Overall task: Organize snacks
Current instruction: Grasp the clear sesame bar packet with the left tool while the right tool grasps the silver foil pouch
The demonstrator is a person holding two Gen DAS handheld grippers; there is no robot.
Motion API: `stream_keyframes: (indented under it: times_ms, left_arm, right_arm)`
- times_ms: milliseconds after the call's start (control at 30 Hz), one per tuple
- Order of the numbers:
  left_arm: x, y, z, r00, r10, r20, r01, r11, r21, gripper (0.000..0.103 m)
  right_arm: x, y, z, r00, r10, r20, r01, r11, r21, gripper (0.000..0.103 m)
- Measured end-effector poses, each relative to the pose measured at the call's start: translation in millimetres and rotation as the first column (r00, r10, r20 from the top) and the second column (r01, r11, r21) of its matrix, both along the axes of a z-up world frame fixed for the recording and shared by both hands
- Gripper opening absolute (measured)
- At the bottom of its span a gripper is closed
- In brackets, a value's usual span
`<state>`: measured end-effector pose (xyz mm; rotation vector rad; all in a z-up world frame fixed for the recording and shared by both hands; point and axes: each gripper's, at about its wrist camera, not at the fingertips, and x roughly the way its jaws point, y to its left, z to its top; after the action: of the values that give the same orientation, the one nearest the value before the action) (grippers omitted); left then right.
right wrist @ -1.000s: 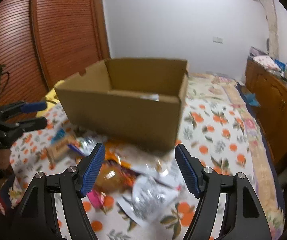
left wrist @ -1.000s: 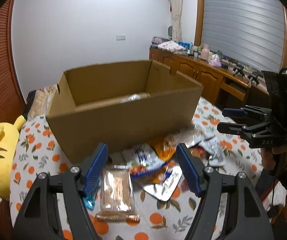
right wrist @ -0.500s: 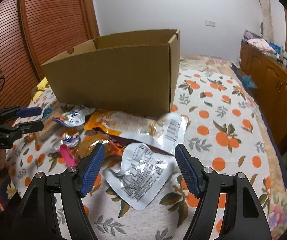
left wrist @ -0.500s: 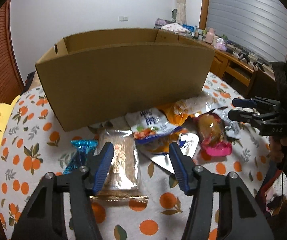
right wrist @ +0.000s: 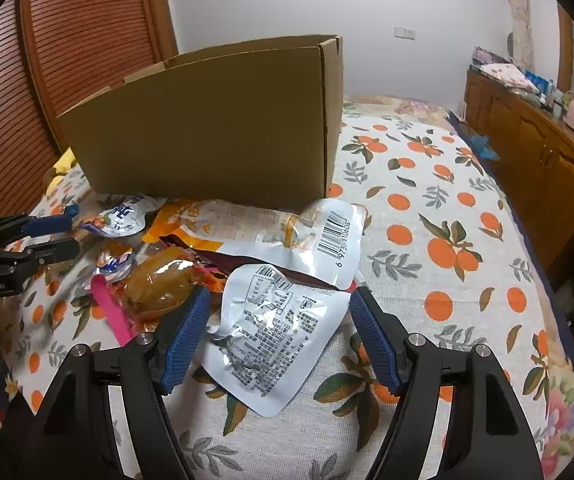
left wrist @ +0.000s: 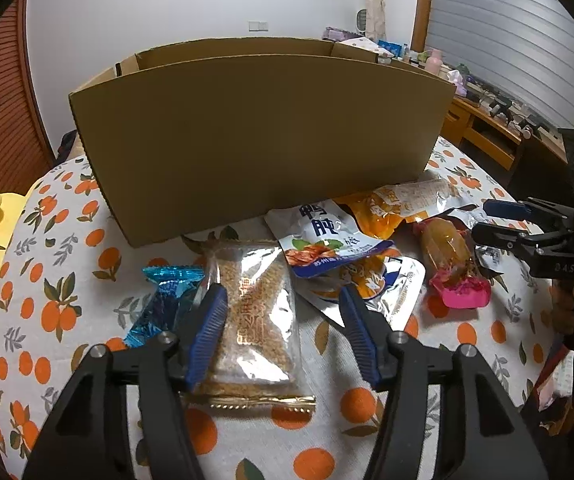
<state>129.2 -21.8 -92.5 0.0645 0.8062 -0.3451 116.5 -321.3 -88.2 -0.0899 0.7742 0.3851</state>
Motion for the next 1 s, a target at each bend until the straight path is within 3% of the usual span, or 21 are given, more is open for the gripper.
stream_keyframes:
  times_ms: [300,533,633,833,1000]
  left_arm:
    - [7.5,6.0,-4.1,0.999,0.044,0.016,-0.044,0.998,0.034,0.065]
    - [14.7,17.3,-7.7,0.997,0.069,-0.020,-0.068,0.998,0.013,0.067]
    - [19.8,19.9,-16.2,0.995,0.071,-0.072,-0.071,0.997,0.008,0.067]
    - [18.1,19.3,-16.3,0.995,0.067,-0.069,-0.068,0.998,-0.004,0.063]
    - [13.6,19.1,-15.6,0.996,0.064,-0.062,-0.066,0.998,-0.019,0.047]
  right_arm:
    - [-1.4,2.7,-1.4,1.000,-0.004,0.010,0.004,1.000,-0.022,0.074]
    - [-1.5,2.1,-2.3,1.000,-0.009,0.006,0.009,1.000,-0.014,0.074]
    - [-1.3,1.6,-2.4,1.000,-0.009,0.008,0.009,1.000,-0.020,0.074]
    - [-1.1,2.1,-2.0,1.000,-0.011,0.007,0.011,1.000,-0.022,0.074]
    - [-0.9,-0.9,-3.7,1.000,-0.023,-0.011,0.023,0.999,-0.024,0.074]
